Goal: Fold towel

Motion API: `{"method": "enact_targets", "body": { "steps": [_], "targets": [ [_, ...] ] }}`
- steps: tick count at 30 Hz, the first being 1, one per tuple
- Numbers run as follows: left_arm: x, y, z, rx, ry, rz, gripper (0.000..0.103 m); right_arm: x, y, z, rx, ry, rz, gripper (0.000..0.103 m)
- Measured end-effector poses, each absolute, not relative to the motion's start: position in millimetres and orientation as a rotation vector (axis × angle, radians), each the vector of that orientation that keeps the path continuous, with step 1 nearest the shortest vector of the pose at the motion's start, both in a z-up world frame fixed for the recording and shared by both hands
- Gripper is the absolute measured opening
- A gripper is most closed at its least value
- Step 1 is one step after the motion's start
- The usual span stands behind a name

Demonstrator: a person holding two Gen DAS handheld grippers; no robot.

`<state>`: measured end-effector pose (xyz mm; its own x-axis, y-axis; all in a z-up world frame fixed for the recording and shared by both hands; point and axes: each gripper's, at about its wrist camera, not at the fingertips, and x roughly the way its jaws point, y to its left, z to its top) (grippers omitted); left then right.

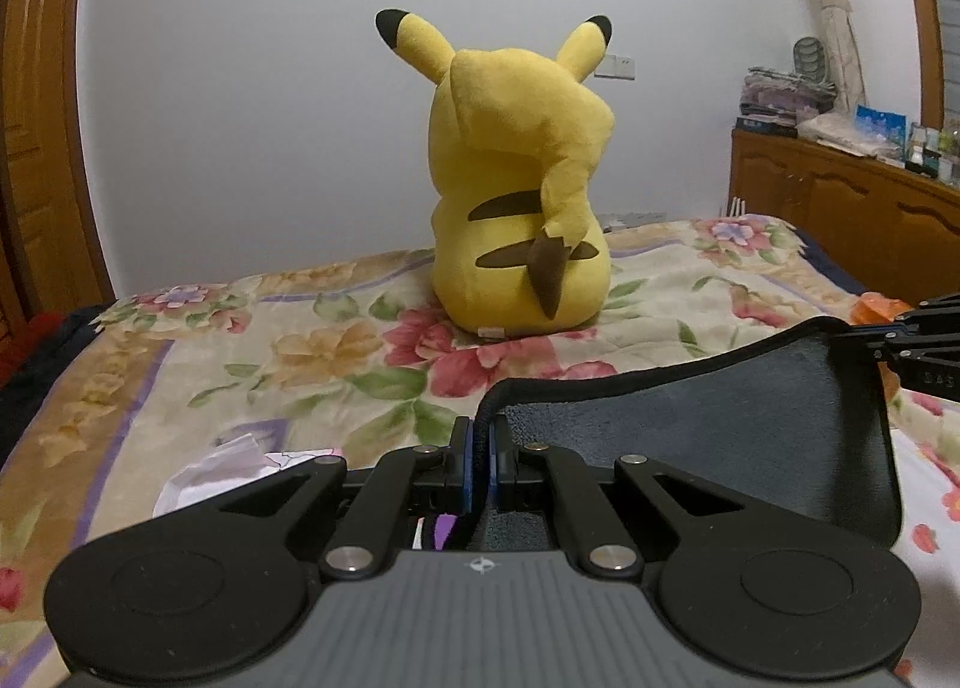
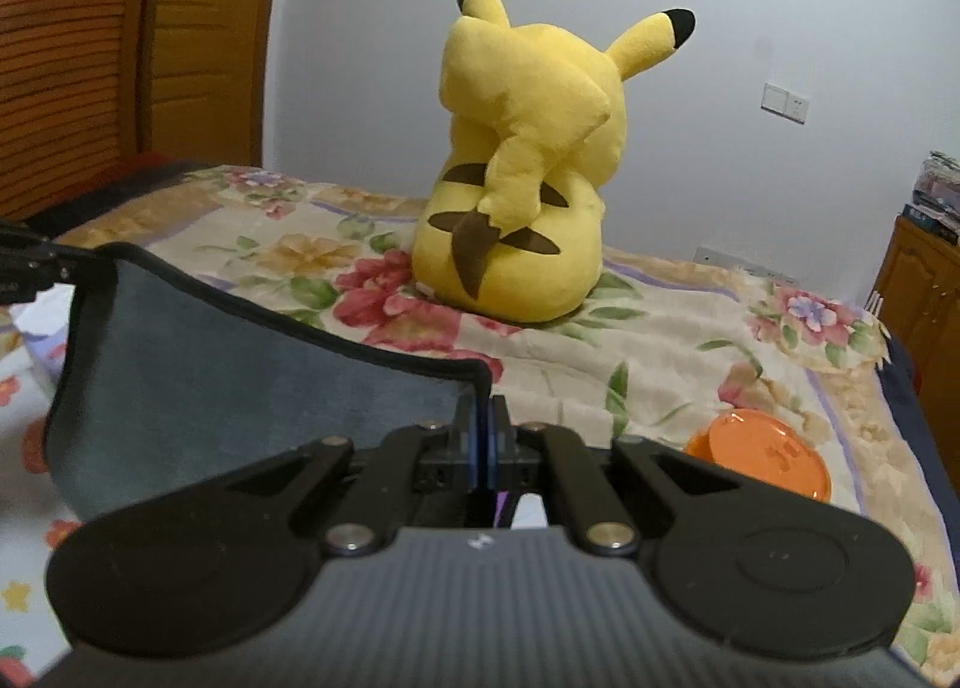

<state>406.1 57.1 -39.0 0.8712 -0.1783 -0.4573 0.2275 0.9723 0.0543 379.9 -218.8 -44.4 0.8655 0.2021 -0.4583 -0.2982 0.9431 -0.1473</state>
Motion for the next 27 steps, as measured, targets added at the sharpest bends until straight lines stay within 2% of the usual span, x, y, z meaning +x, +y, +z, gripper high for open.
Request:
{"method": "enact_targets", "body": {
  "steps": [20,25,27],
  "targets": [
    [459.0,48.0,-106.1,0.172,0.605,-0.161,0.009,428.0,-208.0,-111.8,-0.227,0.568,0.202,0.004],
    [463.9,52.1,-111.8,0.129,0.63,-0.137,0.014,431.7,-209.4,-120.1,-0.202,0.605,0.202,0.006],
    [462.6,52.1,-111.5,0.126,0.631,-0.142,0.024,430.7,-209.3,-120.9,-0.201,0.615,0.199,0.009]
  ]
}}
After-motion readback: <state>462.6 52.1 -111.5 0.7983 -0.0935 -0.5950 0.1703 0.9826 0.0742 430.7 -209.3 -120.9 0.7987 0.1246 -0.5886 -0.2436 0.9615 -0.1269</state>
